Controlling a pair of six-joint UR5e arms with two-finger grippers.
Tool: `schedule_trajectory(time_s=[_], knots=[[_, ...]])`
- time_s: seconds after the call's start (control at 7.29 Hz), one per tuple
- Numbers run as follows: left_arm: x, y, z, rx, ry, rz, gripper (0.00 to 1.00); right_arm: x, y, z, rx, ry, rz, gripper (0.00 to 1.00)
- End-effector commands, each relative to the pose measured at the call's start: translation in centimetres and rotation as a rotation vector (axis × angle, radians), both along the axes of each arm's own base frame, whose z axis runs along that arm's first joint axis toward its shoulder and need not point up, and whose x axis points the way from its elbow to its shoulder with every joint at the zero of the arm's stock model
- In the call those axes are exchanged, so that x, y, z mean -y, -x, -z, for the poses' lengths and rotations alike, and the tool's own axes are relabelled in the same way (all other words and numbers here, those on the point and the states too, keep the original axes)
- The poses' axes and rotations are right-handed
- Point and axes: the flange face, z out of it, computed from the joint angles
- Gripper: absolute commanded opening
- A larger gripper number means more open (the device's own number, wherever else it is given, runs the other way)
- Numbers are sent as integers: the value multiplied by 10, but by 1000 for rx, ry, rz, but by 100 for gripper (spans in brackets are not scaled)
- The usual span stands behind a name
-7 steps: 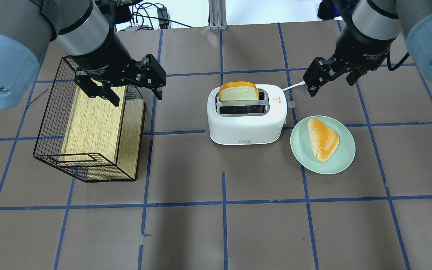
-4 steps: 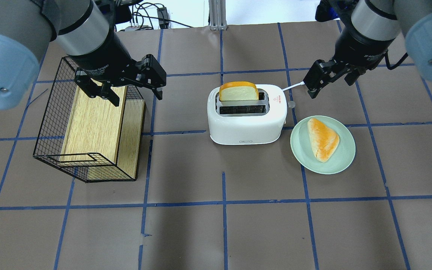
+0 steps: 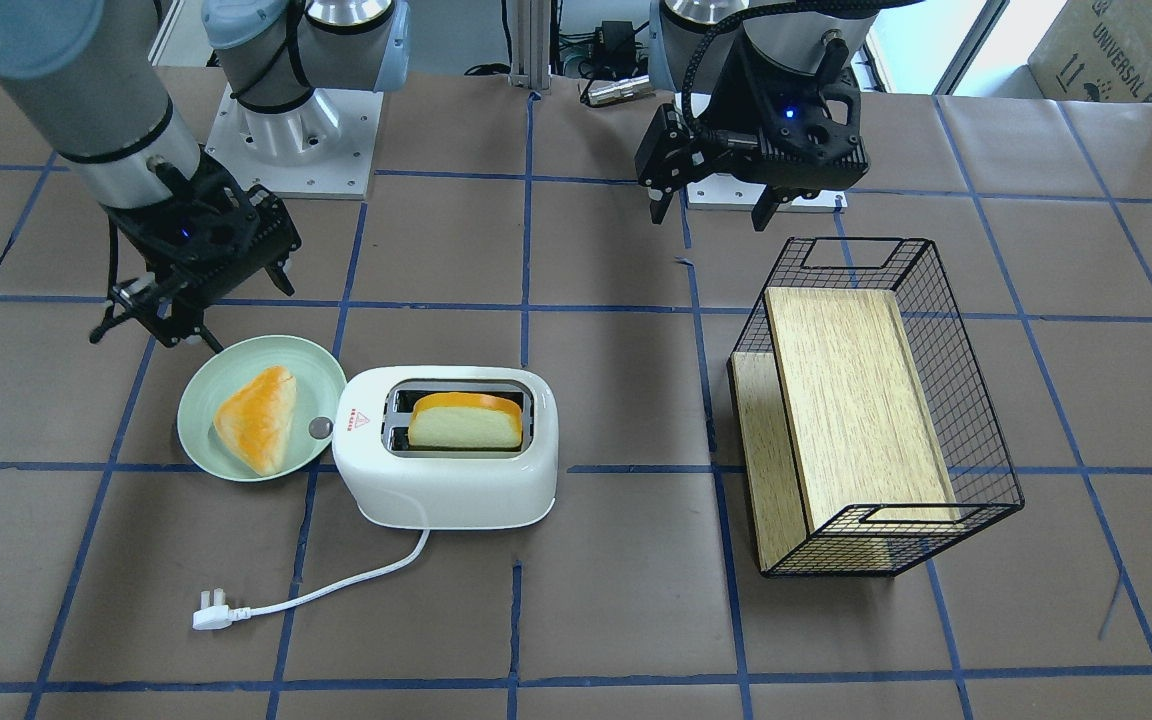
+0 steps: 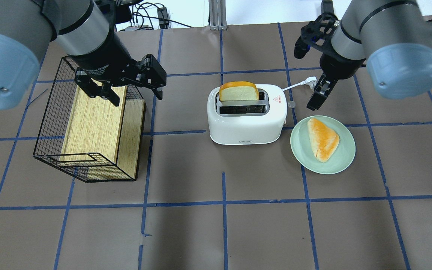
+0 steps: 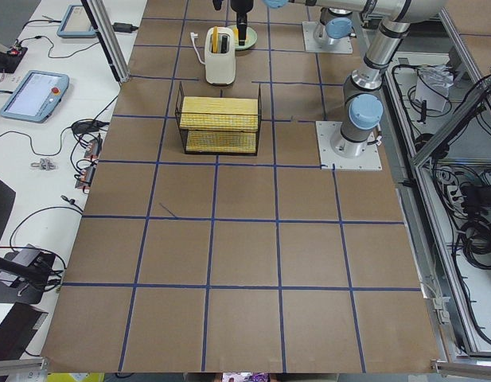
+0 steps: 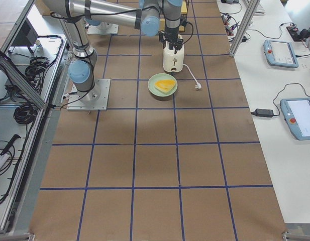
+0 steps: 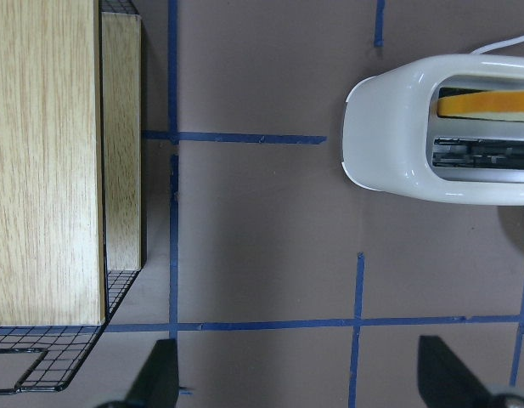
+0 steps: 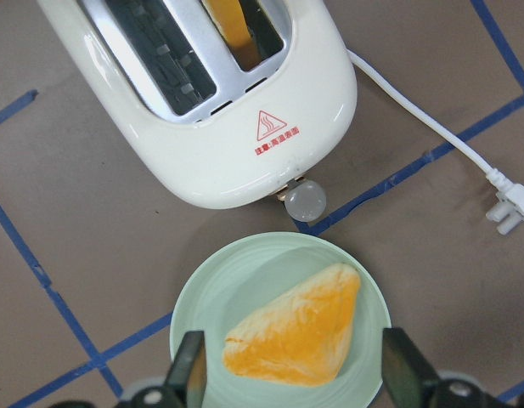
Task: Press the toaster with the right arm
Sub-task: 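Move the right gripper down to the toaster's lever beside the plate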
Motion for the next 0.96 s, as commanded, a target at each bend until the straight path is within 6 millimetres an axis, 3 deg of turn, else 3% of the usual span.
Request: schedule_trajectory(time_s=[0.0,0.55,0.82], knots=[[0,-1,0,1,0,-1,100,10,-2,29,0,29,-87,10],[0,-1,0,1,0,-1,100,18,-10,54,78,-7,-127,8],[0,0,0,-1,0,-1,100,26,-9,76,80,-44,-144,8]])
